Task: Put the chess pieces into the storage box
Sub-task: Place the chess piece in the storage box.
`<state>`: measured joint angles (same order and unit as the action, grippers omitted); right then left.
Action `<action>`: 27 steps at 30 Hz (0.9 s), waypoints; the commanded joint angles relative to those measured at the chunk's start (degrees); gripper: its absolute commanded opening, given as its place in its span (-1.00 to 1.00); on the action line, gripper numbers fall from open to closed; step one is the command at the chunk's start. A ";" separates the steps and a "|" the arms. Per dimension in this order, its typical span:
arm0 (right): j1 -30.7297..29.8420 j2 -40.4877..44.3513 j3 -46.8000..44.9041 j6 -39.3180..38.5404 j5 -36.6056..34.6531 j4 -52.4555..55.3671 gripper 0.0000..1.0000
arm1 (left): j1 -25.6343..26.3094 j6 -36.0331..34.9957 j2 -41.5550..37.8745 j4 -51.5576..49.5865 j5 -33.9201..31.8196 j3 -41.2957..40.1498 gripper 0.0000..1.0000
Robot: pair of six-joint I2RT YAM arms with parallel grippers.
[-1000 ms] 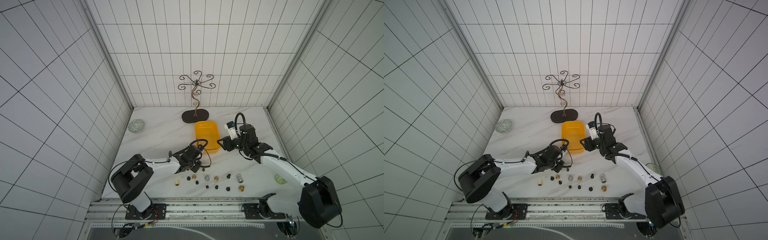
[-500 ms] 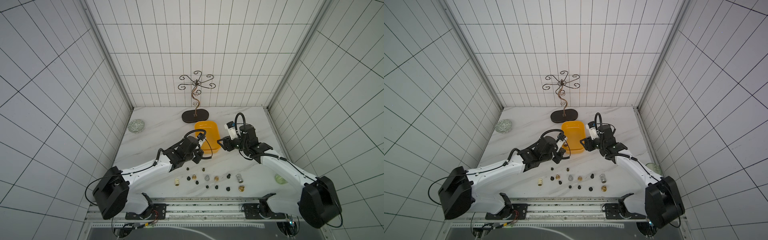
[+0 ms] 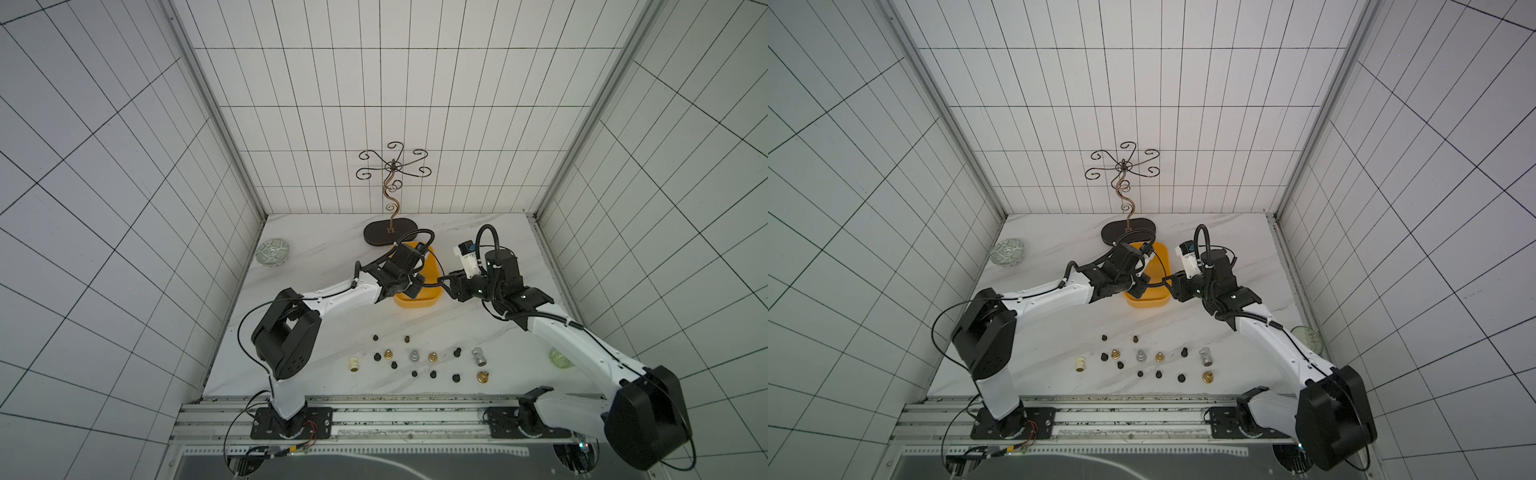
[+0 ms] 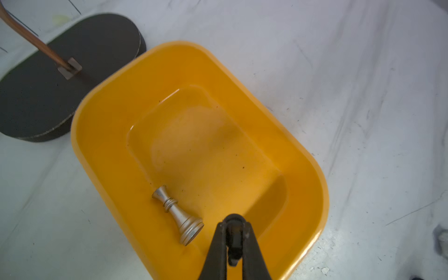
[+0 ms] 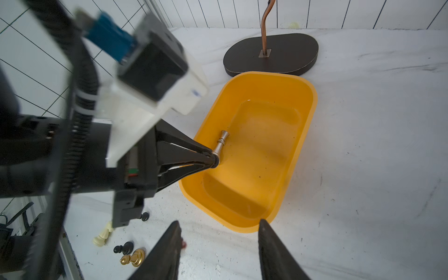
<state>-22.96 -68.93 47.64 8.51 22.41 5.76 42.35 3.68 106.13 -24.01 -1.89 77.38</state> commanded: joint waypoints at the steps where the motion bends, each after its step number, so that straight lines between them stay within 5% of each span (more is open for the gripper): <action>1: 0.68 0.82 -3.54 -0.95 -0.88 1.14 0.02 | -1.02 1.15 2.66 -5.16 1.10 3.73 -0.83; 15: 1.35 0.39 -3.87 -1.39 -0.09 1.29 0.02 | -1.82 4.62 9.49 -7.20 1.34 5.77 -0.71; 22: 1.51 0.10 -3.87 -1.66 -0.11 1.54 0.03 | -1.88 5.53 6.73 -4.40 0.52 3.67 -0.21; 27: 1.52 -0.09 -3.35 -2.00 -0.34 2.23 0.04 | -2.61 6.72 1.60 -0.67 -0.04 1.34 -0.06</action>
<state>-22.09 -68.69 46.87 7.55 22.22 6.68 40.58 9.32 112.38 -28.40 -0.99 79.53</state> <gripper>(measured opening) 0.521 0.467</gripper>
